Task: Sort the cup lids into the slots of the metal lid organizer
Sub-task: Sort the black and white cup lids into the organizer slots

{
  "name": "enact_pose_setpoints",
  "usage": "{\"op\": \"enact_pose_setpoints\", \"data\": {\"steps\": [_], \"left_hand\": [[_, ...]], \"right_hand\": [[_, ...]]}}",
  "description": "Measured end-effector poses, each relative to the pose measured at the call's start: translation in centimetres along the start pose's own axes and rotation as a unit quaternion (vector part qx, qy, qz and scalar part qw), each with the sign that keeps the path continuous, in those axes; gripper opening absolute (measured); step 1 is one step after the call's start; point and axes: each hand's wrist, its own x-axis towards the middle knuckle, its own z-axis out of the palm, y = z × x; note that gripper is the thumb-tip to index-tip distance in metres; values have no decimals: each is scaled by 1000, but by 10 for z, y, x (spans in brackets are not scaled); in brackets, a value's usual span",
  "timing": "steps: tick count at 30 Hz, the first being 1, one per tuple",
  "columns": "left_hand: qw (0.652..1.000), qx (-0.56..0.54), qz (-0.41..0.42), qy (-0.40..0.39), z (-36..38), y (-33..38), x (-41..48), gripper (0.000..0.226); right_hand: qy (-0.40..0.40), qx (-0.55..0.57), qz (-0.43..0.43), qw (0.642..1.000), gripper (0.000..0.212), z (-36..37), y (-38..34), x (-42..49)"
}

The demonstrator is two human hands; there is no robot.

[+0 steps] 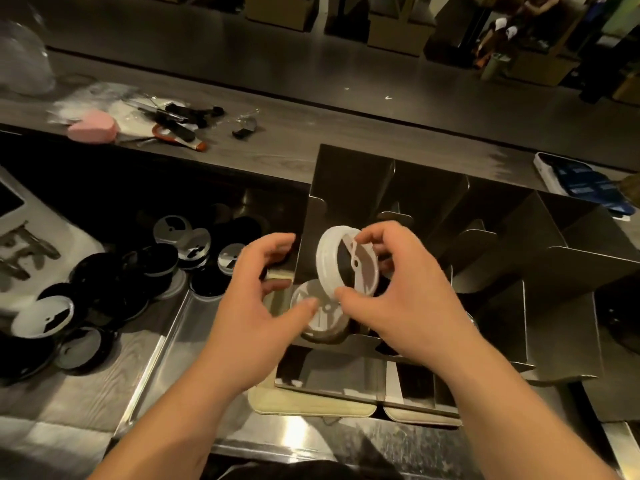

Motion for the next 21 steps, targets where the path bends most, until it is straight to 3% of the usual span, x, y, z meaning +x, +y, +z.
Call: {"op": "enact_pose_setpoints", "data": {"steps": [4,11,21], "left_hand": [[993,-10,-75,90,-12,-14,-4,58],[989,-53,-136,27,-11,-19,-13,50],[987,-55,-149,-9,-14,-25,-10,48]], "right_hand": [[-66,-127,-72,987,52,7,-3,5],[-159,-316,-122,927,49,43,-1,11],[-197,-364,-113,903,46,68,9,30]]}}
